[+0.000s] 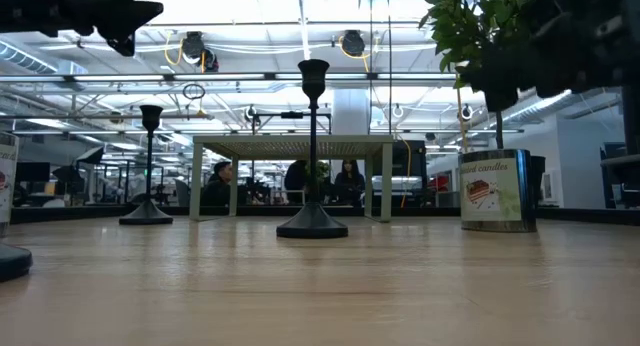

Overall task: Pick & Place candle stick holders
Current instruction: Put the top scented candle on the shelf

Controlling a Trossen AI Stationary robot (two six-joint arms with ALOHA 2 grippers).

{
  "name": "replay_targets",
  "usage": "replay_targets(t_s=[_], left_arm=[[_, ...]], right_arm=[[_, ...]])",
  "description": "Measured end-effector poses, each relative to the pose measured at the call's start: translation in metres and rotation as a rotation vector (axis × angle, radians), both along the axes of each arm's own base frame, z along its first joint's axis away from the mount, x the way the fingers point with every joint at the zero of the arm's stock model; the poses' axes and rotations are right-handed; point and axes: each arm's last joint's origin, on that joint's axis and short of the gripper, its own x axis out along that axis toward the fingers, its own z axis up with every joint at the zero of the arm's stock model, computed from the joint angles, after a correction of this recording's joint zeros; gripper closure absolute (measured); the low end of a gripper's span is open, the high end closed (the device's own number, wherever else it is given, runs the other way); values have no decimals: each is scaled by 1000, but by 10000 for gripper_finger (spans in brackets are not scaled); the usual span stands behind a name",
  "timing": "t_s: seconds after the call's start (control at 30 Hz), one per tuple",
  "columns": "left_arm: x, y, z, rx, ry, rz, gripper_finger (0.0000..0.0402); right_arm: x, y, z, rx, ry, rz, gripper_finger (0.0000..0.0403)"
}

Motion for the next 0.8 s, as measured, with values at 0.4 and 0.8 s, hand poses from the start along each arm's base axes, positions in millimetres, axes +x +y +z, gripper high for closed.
replay_targets(t_s=[0.4,0.8], left_arm=[[10,2,-4,45,50,73,239],[10,2,-4,-33,49,68,240]], right_arm=[[-4,2,-16,-15,201,26,238],[-9,-4,-31,-107,368,-138,239]])
